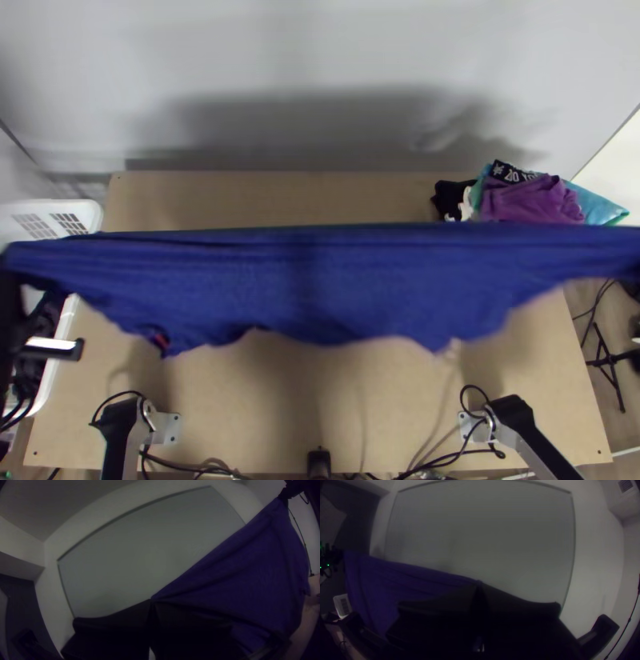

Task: Fold the t-shirt

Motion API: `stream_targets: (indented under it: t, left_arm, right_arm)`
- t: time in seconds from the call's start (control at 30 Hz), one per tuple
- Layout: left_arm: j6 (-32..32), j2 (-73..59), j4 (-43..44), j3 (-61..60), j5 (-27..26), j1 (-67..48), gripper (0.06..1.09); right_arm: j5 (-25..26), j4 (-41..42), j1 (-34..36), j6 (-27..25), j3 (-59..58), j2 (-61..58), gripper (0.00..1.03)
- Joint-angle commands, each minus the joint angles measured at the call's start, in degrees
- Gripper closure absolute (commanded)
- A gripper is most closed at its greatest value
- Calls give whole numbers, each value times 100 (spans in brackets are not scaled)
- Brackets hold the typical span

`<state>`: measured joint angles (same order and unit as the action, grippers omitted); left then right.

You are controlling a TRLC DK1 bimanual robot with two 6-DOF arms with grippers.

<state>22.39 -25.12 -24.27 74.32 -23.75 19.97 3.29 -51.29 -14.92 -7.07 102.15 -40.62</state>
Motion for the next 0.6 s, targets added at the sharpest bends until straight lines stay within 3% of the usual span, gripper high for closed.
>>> stream_targets:
  t: [0.0,0.1,0.3,0.43,0.57]
  left_arm:
    - [-798,-28,863,768,195,289,103]
    - [-956,25,889,733,230,253,103]
    - [-578,306,775,-762,46,139,103]
    - [-437,491,784,-1851,-218,34,103]
    - [-455,333,880,-2528,-315,-54,103]
  right_arm:
    - [-21,40,138,276,1167,151,100]
    - [-188,49,235,426,982,248,100]
    - [-215,409,85,127,-1232,705,100]
    - [-197,1182,77,-286,-3157,977,100]
    - [-206,2000,-64,-260,-4440,924,100]
